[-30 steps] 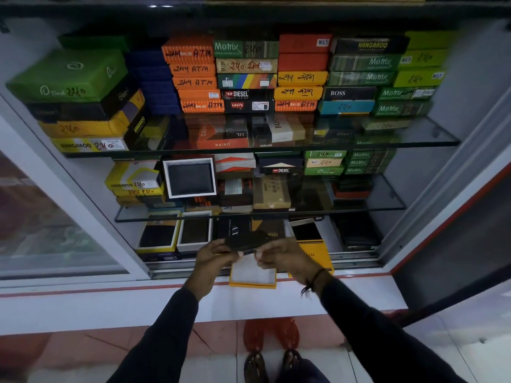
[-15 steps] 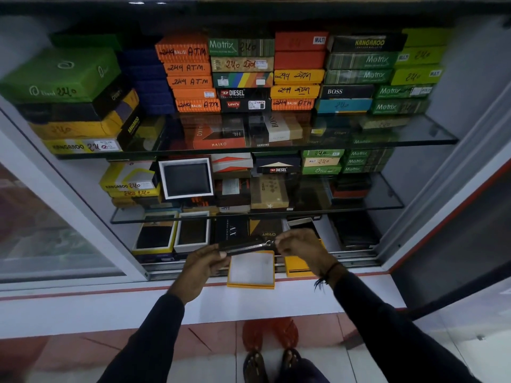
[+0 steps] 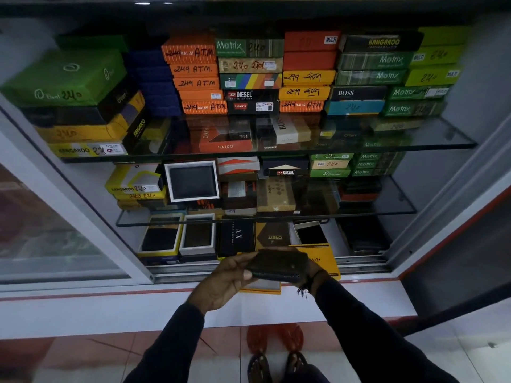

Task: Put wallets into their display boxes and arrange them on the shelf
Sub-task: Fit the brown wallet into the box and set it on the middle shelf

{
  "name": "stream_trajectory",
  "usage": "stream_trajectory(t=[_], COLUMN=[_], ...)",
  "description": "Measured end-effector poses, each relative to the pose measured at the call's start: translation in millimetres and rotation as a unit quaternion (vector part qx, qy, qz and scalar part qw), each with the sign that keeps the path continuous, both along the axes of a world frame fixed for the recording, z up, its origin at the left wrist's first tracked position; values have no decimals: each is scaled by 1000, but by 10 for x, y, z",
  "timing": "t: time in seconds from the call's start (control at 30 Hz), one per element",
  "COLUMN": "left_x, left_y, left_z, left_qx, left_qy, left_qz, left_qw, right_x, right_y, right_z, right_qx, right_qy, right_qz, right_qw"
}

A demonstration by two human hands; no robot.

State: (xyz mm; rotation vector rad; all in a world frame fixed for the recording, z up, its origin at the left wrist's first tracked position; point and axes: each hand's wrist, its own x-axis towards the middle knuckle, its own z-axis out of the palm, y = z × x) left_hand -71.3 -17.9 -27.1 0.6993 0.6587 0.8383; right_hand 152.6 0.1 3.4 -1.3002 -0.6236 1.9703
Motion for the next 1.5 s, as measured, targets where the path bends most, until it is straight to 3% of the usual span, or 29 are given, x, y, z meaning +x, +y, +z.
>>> stream_trajectory(t=[0.1,0.27,0.47,0.6,0.67,0.73,0.8,0.87,0.93,1.0,1.07,1.1,1.23,1.27,1.3,1.37,1.5], left_x=[-119,-300,-220,-115,-93,-99,-112,-112,-112,-115,-113,-109,-104,-95,-78,-28,88], left_y=[6,34,35,66,57,45,30,-4,-56,-106,-112,-100,7,35,55,89,151], left_z=[-1,-18,-30,-52,-84,-110,-127,-128,-160,-200,-205,-184,-91,-98,-110,-141,-205], left_qx=[9,42,74,87,70,91,151,228,326,383,377,354,191,150,119,81,74], left_qy=[22,181,317,360,367,398,432,455,495,538,552,541,456,439,432,452,548], left_qz=[24,57,42,37,92,173,215,231,223,196,183,188,223,222,218,208,187], left_qw=[999,981,945,928,923,896,863,829,774,725,721,739,840,858,867,864,812], right_x=[-94,-2,-83,-208,-222,-185,-129,-67,-20,-12,-35,-49,-96,-98,-107,-151,-232], right_y=[73,112,94,130,138,109,36,-52,-121,-172,-172,-149,25,62,85,110,95], right_z=[-47,-76,-171,-278,-283,-264,-242,-266,-334,-355,-331,-310,-229,-229,-240,-305,-404], right_qx=[16,-17,54,93,110,203,334,456,544,577,559,534,314,248,206,195,194], right_qy=[17,-39,-222,-378,-373,-365,-399,-486,-550,-567,-563,-548,-378,-324,-300,-362,-532], right_qz=[-41,27,8,0,-29,-22,22,69,93,93,79,62,-2,-21,-34,-22,66], right_qw=[999,999,974,921,921,908,854,742,627,580,604,641,871,913,931,911,822])
